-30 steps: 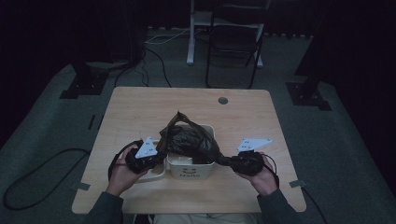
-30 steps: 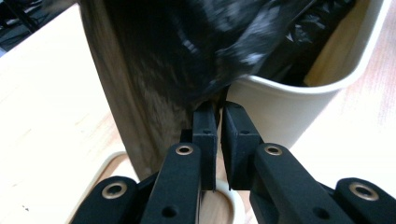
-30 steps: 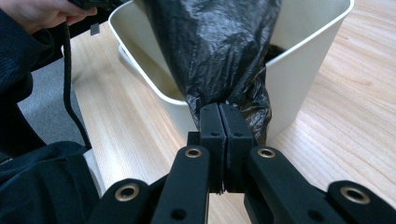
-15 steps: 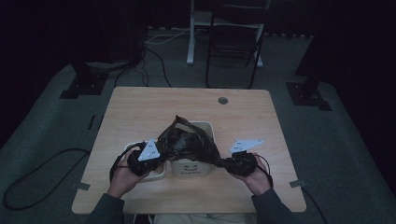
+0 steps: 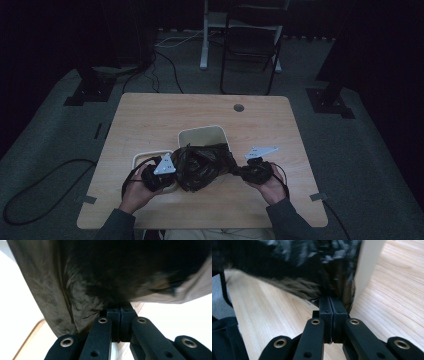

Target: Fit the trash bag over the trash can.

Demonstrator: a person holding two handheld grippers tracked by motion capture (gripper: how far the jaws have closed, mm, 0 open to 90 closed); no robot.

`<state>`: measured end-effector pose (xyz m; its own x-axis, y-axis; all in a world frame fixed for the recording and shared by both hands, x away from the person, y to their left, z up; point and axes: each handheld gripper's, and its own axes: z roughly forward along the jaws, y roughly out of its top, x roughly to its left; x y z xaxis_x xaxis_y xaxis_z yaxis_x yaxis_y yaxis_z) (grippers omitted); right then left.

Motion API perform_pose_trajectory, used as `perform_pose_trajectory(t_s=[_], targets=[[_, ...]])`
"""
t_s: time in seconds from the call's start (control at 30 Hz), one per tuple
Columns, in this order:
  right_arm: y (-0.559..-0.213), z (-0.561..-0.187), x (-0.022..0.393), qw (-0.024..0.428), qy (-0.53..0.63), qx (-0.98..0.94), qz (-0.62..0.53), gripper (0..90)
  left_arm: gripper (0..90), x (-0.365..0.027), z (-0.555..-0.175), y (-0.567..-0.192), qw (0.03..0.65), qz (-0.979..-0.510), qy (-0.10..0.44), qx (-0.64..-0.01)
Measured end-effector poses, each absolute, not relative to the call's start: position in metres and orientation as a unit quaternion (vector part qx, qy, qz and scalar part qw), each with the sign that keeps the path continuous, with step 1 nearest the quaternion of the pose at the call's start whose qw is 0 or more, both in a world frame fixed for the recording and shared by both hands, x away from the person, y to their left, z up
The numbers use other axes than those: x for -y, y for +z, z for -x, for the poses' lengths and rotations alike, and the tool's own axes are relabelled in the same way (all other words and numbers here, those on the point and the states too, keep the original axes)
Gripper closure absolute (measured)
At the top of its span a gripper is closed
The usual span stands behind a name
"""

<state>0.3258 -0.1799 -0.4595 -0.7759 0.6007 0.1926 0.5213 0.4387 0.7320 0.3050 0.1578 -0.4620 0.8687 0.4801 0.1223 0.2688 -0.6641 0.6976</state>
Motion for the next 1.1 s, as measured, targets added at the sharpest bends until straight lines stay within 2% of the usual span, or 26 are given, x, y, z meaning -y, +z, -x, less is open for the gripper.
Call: perform_pose_trajectory(t_s=[0.03, 0.07, 0.17, 0.3, 0.67, 0.97, 1.1], targets=[[-0.458, -0.326, 0.182, 0.052, 0.414, -0.846, -0.333, 83.9, 89.1, -0.158, -0.305, -0.462, 0.355, -0.899, 0.149, -0.208], [-0.452, -0.323, 0.186, 0.069, 0.420, -0.842, -0.331, 71.5, 88.9, -0.157, -0.305, -0.462, 0.355, -0.899, 0.149, -0.208], [-0.438, -0.317, 0.192, 0.083, 0.432, -0.840, -0.319, 61.1, 88.8, -0.158, -0.305, -0.461, 0.356, -0.899, 0.150, -0.209], [-0.418, -0.310, 0.196, 0.099, 0.454, -0.834, -0.299, 52.3, 88.8, -0.158, -0.306, -0.461, 0.356, -0.898, 0.152, -0.210], [-0.383, -0.309, 0.163, 0.087, 0.483, -0.837, -0.241, 48.7, 88.3, -0.159, -0.305, -0.461, 0.359, -0.897, 0.151, -0.210], [-0.355, -0.311, 0.112, 0.083, 0.485, -0.850, -0.186, 42.7, 88.1, -0.159, -0.305, -0.462, 0.361, -0.896, 0.152, -0.211], [-0.349, -0.318, 0.088, 0.088, 0.472, -0.860, -0.174, 42.8, 88.0, -0.159, -0.304, -0.462, 0.363, -0.895, 0.151, -0.211]])
